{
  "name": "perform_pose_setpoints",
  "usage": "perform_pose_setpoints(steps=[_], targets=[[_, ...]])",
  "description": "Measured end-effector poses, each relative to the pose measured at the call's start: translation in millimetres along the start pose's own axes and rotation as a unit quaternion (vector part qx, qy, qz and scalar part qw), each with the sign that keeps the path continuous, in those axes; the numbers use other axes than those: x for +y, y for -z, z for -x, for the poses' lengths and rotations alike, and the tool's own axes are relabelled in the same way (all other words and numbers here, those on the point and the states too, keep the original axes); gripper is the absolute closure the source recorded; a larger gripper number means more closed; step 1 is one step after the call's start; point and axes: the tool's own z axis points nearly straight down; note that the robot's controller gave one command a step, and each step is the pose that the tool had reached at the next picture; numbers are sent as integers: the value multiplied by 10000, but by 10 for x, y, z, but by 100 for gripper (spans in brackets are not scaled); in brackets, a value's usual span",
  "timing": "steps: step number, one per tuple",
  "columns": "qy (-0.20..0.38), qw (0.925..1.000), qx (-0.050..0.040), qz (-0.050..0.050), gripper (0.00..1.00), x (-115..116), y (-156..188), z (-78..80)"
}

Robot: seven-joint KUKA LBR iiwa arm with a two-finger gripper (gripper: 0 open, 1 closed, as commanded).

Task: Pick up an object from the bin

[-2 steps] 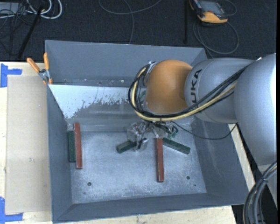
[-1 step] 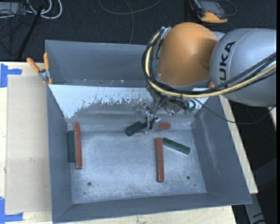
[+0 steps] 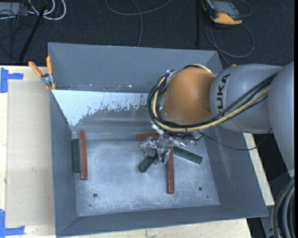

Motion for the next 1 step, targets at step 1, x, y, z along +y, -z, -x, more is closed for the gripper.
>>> perform_pose_setpoints(steps=[1], targets=[[-522,9986,-11,-17,100,679,1434,-707]])
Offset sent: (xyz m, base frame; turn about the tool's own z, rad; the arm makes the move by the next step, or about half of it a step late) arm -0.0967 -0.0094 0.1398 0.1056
